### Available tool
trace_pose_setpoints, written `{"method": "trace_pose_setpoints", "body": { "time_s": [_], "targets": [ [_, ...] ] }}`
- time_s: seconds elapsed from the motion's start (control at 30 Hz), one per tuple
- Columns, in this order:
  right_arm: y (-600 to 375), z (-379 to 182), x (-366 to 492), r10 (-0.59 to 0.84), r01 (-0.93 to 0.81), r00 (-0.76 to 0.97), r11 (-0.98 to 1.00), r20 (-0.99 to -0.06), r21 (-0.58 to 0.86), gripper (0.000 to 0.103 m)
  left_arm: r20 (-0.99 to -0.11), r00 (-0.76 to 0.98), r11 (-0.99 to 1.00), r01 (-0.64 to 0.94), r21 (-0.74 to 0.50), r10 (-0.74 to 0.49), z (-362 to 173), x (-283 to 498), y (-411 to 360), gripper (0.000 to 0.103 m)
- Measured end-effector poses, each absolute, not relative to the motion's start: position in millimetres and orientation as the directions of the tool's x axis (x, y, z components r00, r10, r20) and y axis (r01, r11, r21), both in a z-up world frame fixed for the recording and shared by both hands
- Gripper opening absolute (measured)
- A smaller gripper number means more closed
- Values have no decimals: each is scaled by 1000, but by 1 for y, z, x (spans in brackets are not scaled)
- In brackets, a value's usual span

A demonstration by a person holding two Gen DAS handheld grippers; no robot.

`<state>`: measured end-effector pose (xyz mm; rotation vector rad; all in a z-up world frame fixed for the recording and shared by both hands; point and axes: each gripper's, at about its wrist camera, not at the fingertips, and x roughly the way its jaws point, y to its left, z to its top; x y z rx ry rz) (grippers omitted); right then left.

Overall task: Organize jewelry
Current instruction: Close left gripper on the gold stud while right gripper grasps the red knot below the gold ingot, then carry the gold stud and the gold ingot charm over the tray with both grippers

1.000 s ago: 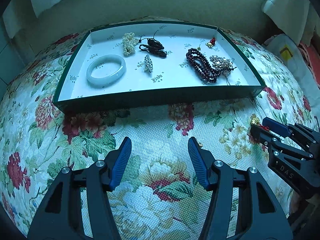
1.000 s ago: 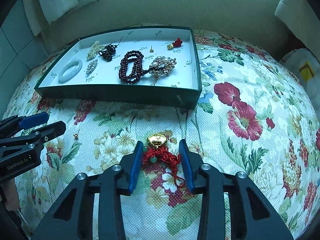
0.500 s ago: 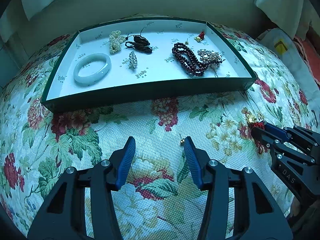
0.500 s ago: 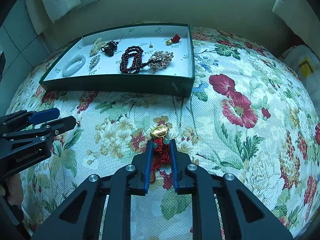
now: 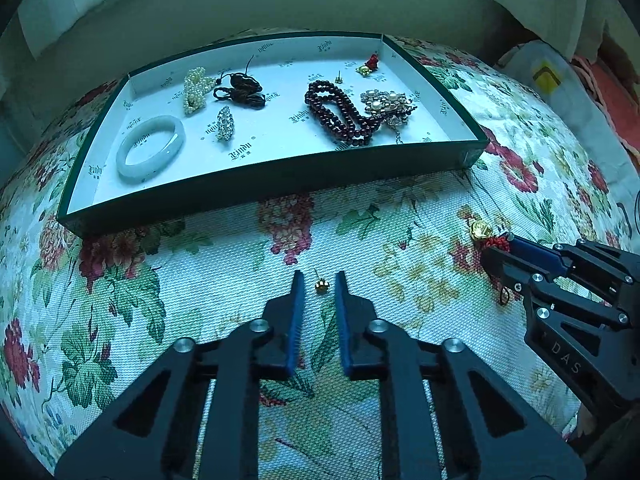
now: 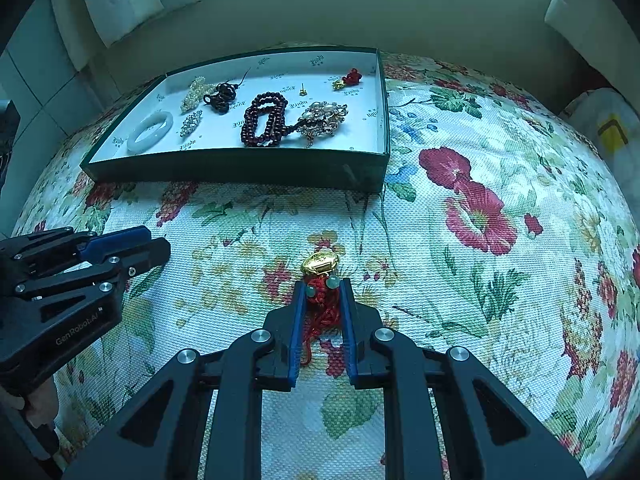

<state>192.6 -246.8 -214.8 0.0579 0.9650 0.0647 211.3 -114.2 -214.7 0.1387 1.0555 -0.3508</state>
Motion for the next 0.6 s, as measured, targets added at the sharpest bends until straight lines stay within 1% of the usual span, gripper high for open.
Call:
{"method": "trace_pose_setpoints", "body": {
  "time_s": [0.03,0.07,0.37,0.6],
  "targets": [
    [-247,-215,193,82,-29,568,996,-819,80,17,-869,444,935,350,-55,-217,-215,211,-114,8],
    [-247,-215,193,84,-29,568,996,-819,82,17,-869,443,934,352,-57,-220,-215,210,-114,7],
    [-248,-214,193,90,-26,569,995,-817,92,17,-865,446,931,359,-62,-229,-214,207,-111,7],
    [-243,-206,191,103,-33,582,994,-806,103,17,-850,470,935,348,-70,-238,-200,206,-103,7]
  ]
}}
